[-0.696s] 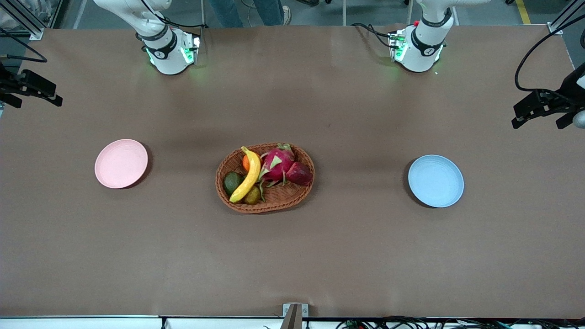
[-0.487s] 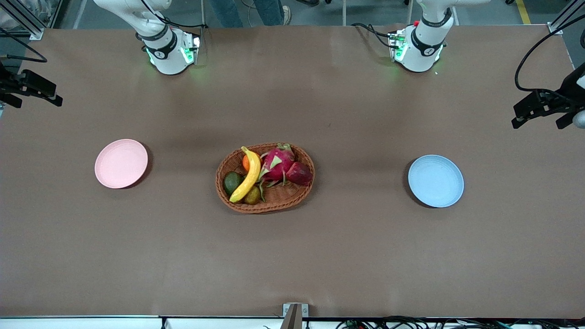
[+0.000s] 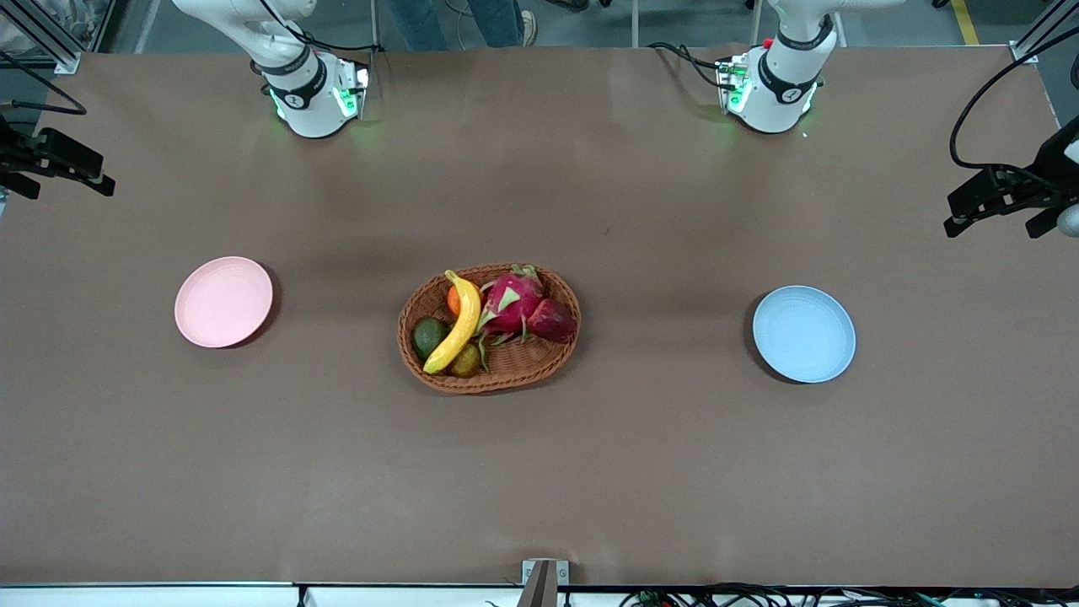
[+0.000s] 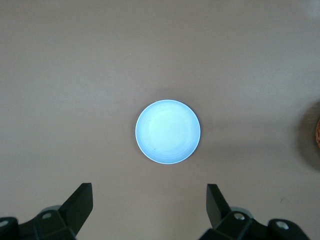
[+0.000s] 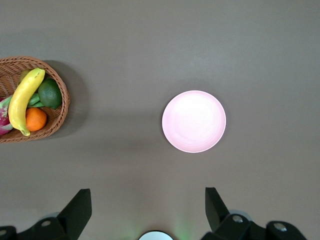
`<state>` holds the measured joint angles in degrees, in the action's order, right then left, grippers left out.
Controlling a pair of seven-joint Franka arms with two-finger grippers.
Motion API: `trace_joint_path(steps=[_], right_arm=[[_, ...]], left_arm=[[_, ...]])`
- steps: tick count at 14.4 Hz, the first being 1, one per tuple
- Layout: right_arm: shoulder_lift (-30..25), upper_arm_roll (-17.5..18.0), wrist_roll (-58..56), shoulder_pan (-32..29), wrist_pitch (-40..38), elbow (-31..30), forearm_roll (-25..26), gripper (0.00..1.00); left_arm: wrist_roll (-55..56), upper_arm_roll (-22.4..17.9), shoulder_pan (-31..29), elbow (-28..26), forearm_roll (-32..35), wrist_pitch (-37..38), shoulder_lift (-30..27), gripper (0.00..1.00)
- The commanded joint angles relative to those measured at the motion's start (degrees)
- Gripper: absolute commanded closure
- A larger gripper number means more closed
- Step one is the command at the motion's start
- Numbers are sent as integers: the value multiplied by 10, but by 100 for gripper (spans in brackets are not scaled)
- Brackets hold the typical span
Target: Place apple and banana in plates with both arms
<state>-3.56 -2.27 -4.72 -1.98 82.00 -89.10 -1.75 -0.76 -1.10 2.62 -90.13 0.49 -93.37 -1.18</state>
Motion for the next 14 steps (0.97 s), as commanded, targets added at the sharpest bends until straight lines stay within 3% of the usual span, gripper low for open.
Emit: trace_joint_path(steps=[1, 6, 7, 10, 14], right_arm=[[-6, 1, 2, 0, 2, -3, 11, 0], [76, -4, -2, -9, 18, -1, 15, 0], [107, -4, -3, -10, 32, 4, 23, 0], [117, -2, 25, 3, 48, 4, 22, 0], [157, 1, 296, 107, 84, 8, 18, 0]], left_arm=[[15, 6, 4, 2, -5, 6, 15, 0], [185, 37, 83, 5, -1, 0, 101, 0], [231, 38, 107, 15, -1, -1, 128, 0], [402, 37, 177, 87, 1, -2, 232, 0], [620, 37, 234, 116, 0, -46, 296, 0]])
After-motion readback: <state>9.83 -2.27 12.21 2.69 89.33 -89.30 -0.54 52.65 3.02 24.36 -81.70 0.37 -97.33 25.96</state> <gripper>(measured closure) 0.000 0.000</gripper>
